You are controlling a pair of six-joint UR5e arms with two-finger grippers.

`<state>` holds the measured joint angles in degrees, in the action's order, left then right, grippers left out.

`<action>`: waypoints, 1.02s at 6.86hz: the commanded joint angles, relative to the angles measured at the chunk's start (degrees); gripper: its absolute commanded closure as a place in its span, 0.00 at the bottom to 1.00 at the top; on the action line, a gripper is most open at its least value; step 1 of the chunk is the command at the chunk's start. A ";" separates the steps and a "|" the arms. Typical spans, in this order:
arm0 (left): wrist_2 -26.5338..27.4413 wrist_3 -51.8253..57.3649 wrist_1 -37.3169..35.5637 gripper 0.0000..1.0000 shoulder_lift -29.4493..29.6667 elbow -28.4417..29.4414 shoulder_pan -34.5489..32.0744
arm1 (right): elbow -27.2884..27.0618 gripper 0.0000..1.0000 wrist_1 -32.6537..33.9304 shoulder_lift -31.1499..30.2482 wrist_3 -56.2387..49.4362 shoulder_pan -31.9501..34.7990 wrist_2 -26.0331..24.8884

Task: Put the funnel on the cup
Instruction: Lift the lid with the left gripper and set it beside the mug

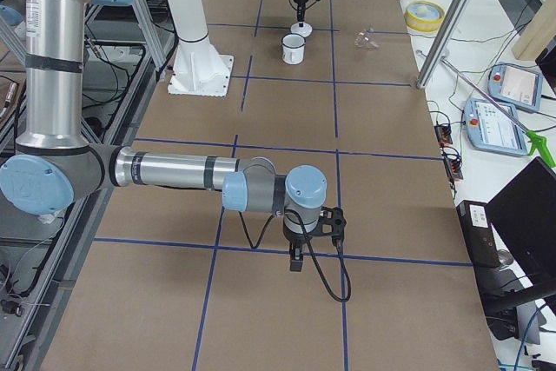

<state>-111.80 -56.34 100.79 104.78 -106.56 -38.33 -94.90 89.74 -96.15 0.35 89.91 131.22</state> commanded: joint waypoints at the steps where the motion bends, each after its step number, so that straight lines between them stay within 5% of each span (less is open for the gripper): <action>1: 0.00 0.00 1.16 1.00 -0.02 1.27 1.24 | -0.03 0.00 0.00 0.00 0.00 0.00 0.00; 3: 0.00 0.26 1.25 1.00 0.25 2.06 1.59 | -0.03 0.00 0.00 0.00 0.00 0.00 0.00; 4: 0.00 0.35 1.25 0.89 0.25 2.06 1.59 | -0.03 0.00 0.00 0.00 0.00 0.00 0.00; 5: 0.00 0.00 1.25 0.08 0.33 1.97 1.59 | -0.03 0.00 0.00 0.00 0.00 0.00 0.00; 7: 0.78 -6.01 0.99 0.00 0.60 -2.39 1.24 | -0.03 0.00 0.00 0.00 0.00 0.00 0.00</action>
<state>-111.59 -58.19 101.94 105.22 -106.26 -36.91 -94.92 89.74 -96.15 0.35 89.91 131.22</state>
